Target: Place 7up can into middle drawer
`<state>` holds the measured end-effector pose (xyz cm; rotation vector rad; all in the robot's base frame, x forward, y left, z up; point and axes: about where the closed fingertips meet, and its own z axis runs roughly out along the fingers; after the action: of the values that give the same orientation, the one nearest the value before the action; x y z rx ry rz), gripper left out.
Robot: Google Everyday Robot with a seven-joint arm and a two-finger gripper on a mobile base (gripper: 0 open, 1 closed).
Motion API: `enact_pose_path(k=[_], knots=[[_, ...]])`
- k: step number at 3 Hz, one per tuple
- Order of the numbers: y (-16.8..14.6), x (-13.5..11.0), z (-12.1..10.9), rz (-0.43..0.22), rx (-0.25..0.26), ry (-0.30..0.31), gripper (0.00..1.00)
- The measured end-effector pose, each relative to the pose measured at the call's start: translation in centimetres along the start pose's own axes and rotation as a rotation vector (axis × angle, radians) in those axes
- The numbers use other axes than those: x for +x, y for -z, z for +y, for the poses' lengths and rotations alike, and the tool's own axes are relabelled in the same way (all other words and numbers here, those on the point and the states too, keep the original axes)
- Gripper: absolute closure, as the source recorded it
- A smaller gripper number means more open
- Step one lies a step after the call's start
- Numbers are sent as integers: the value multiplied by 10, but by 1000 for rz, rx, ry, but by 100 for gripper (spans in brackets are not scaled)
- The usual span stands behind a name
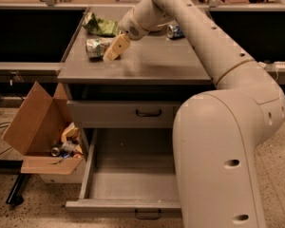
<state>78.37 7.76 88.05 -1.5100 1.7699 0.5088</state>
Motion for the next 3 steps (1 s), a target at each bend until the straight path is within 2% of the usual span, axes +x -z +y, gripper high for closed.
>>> enact_pose_path(k=[2, 3], knots=[[-20, 4, -2, 8, -32, -42, 0], [-29, 6, -1, 16, -53, -63, 22]])
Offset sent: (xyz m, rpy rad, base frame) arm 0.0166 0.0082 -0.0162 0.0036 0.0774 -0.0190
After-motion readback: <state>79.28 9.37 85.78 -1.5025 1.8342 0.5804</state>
